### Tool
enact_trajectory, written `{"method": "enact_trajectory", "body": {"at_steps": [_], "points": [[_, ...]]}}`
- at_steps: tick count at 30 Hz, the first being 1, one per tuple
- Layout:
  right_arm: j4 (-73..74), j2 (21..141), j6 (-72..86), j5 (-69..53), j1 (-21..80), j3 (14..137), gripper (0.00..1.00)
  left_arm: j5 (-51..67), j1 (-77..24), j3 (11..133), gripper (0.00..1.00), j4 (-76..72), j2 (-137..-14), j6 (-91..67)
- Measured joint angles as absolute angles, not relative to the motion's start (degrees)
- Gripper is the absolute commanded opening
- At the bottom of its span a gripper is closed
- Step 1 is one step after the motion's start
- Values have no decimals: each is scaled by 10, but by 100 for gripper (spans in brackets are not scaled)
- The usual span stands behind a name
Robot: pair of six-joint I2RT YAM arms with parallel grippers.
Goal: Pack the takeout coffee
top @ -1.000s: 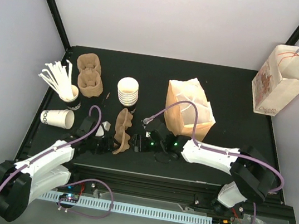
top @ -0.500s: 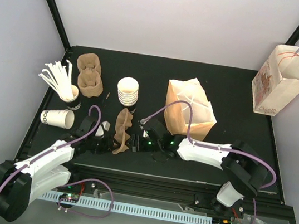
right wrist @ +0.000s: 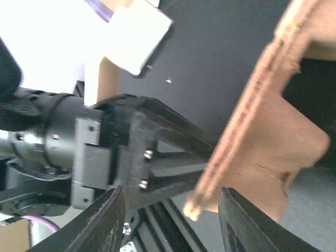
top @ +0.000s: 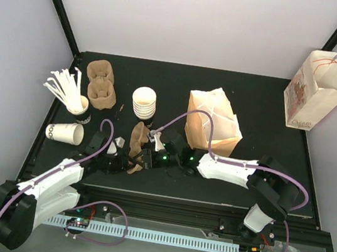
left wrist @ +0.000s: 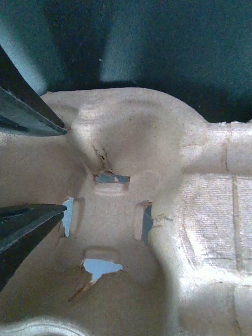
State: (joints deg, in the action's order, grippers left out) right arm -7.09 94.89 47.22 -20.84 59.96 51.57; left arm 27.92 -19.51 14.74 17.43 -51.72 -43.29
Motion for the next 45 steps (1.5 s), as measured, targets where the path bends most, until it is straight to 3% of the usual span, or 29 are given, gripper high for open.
{"method": "enact_trajectory", "body": {"at_steps": [12, 20, 32, 45], "points": [[-91, 956, 449, -261, 600, 543, 41, 339, -195, 132, 38, 119, -517, -452], [-71, 955, 442, -253, 600, 548, 46, 350, -195, 128, 37, 106, -517, -457], [38, 905, 422, -126, 600, 548, 48, 347, -189, 126, 35, 111, -519, -450], [60, 945, 423, -116, 600, 548, 42, 343, -174, 126, 34, 127, -517, -437]]}}
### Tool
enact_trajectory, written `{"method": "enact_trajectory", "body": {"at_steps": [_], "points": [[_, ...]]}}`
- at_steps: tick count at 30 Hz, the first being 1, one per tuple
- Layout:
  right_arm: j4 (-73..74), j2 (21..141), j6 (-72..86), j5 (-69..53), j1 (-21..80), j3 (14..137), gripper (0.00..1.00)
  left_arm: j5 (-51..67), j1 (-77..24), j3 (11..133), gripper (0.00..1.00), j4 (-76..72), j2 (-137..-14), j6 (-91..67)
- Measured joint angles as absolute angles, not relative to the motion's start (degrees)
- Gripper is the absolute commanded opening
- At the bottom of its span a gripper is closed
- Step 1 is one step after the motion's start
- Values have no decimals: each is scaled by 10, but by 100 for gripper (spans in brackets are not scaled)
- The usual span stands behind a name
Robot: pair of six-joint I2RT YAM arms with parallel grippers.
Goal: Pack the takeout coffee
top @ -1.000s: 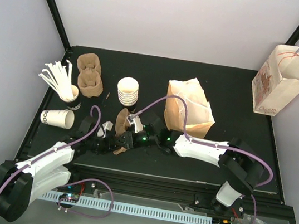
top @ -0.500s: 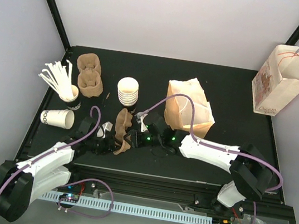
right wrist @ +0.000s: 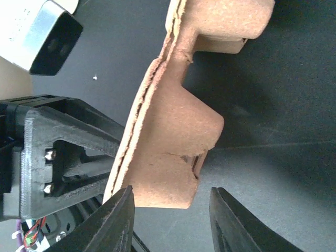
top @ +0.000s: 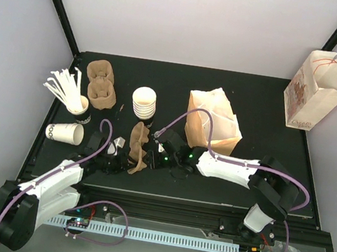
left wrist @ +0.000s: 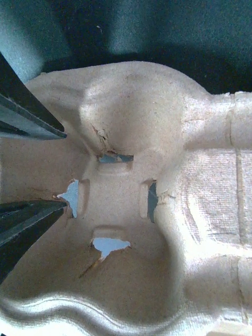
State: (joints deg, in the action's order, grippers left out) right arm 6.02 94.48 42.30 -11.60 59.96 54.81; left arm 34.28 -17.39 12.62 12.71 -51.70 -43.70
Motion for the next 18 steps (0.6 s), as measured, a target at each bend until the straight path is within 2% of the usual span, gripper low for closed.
{"method": "enact_trajectory", "body": {"at_steps": [18], "points": [[83, 967, 422, -66, 600, 549, 47, 343, -169, 126, 33, 136, -514, -435]]}}
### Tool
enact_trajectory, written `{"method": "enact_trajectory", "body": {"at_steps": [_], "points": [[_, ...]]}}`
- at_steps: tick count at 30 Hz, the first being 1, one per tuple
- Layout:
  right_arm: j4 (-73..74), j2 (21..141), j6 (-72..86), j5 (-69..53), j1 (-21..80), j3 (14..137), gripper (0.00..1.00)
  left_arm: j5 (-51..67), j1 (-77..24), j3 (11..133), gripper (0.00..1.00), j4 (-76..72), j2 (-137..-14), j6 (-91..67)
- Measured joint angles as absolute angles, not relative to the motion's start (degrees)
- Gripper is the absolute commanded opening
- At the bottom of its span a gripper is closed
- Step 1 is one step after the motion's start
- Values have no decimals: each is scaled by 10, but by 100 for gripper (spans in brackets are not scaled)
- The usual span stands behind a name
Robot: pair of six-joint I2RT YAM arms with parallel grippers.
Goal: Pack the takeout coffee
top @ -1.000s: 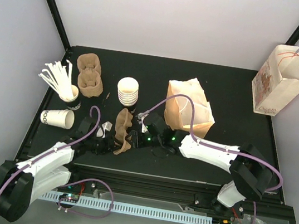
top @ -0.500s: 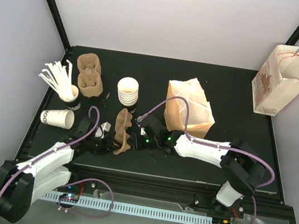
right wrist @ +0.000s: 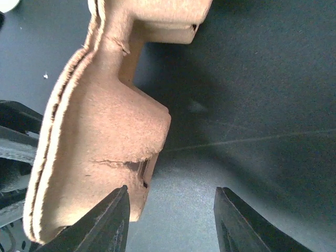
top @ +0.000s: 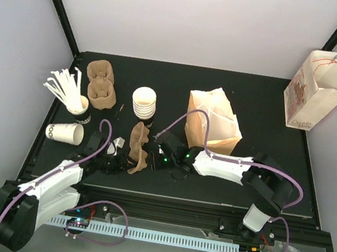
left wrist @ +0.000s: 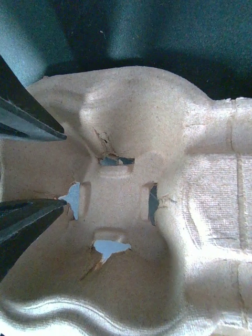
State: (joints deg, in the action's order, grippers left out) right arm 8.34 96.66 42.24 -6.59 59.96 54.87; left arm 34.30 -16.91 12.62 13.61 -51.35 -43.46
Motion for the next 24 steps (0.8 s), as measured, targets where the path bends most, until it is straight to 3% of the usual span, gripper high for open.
{"method": "enact_trajectory", "body": {"at_steps": [24], "points": [[64, 996, 410, -128, 600, 567, 48, 345, -168, 143, 41, 182, -396, -418]]}}
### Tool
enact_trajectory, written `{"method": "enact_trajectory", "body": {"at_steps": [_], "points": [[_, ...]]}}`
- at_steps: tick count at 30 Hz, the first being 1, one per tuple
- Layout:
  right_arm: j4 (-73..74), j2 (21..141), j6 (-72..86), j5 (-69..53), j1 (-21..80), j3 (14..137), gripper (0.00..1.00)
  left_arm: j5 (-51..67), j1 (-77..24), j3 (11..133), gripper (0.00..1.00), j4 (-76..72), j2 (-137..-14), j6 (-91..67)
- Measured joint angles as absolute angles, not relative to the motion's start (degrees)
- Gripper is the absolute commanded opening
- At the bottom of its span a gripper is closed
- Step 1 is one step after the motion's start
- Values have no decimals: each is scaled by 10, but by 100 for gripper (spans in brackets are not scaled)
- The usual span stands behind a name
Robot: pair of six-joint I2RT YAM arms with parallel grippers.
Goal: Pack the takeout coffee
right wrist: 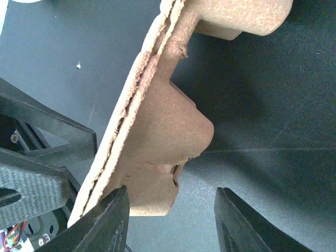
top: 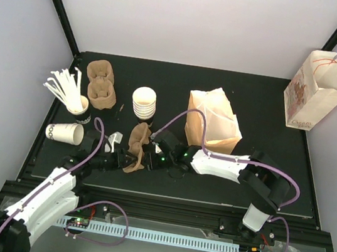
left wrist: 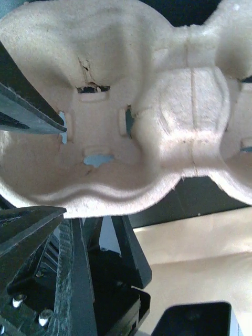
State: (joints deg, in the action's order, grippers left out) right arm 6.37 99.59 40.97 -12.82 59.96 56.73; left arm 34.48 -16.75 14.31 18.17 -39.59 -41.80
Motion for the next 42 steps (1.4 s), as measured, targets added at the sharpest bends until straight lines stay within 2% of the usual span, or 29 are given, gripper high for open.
{"method": "enact_trajectory", "body": {"at_steps": [6, 11, 18, 20, 23, 25, 42], "points": [[64, 996, 408, -130, 600, 576, 48, 362, -166, 145, 47, 171, -387, -413], [65, 1000, 405, -132, 600, 588, 48, 382, -166, 145, 48, 158, -410, -406], [71, 1005, 402, -133, 599, 592, 48, 398, -166, 146, 41, 151, -441, -385], [74, 1007, 401, -133, 599, 592, 48, 401, -166, 146, 43, 150, -446, -379], [75, 1007, 399, -133, 598, 593, 48, 403, -166, 146, 54, 150, -446, -374], [76, 1007, 399, -133, 597, 594, 48, 406, -166, 147, 55, 150, -442, -372], [77, 1007, 397, -132, 597, 594, 47, 433, -166, 147, 34, 132, -420, -376]]}}
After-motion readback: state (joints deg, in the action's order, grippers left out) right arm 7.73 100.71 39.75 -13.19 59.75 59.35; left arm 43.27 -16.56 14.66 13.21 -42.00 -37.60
